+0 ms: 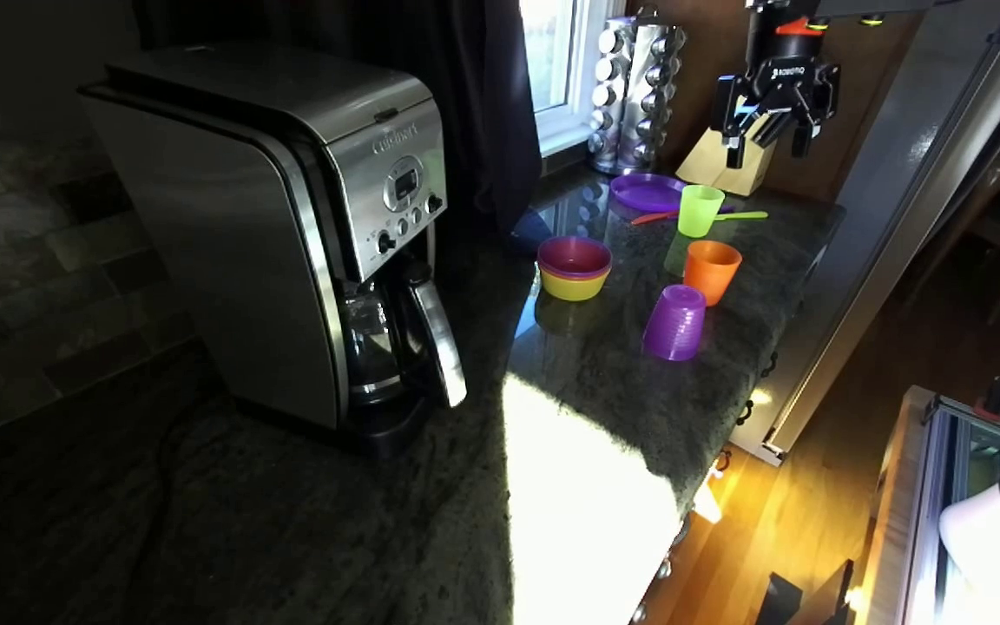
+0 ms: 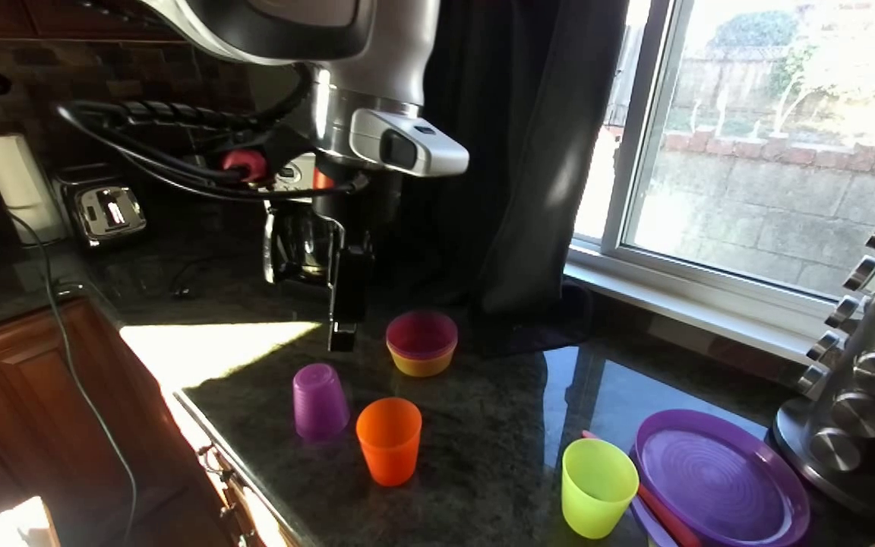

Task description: Pick up the orange cup and put it upside down

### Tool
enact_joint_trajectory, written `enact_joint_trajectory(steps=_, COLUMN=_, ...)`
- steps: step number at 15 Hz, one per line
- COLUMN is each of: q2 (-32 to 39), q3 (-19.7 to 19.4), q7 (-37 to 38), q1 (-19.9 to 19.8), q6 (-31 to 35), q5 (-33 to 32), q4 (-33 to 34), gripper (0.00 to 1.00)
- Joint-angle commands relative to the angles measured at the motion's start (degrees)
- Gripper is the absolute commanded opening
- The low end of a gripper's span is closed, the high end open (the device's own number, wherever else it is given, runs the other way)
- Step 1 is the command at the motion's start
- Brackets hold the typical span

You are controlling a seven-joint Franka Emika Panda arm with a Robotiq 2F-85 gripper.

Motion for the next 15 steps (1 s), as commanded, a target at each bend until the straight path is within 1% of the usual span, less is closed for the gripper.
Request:
enact_joint_trajectory(steps=1, q2=6.72, q3=-2.31, q7=5.25, q1=-1.77, q6=-1.04, q5=3.56, q4=4.31, gripper=1.0)
enact_joint_trajectory(steps=4, q2=10.37, q3=-4.43, q7=8.57, q1=-2.85, q6=-0.76, q5=7.12, q4=6.27, gripper=1.0)
enact_joint_trajectory(steps=9, q2=15.01, q3=-7.28, q7=13.99, q1=-4.09, q6=-0.69, q5=15.36, q4=8.37, gripper=1.0)
enact_joint_trajectory(steps=11, q2=16.07, q3=-8.24, q7=15.53, q1=-4.5, q6=-0.03, q5=19.62, q4=8.11, gripper=1.0)
enact_joint_trajectory(steps=15, q2=19.01, q3=-10.37, q7=15.5, q1=-5.76, q6=2.47, q5=29.3, q4=7.32, gripper=1.0)
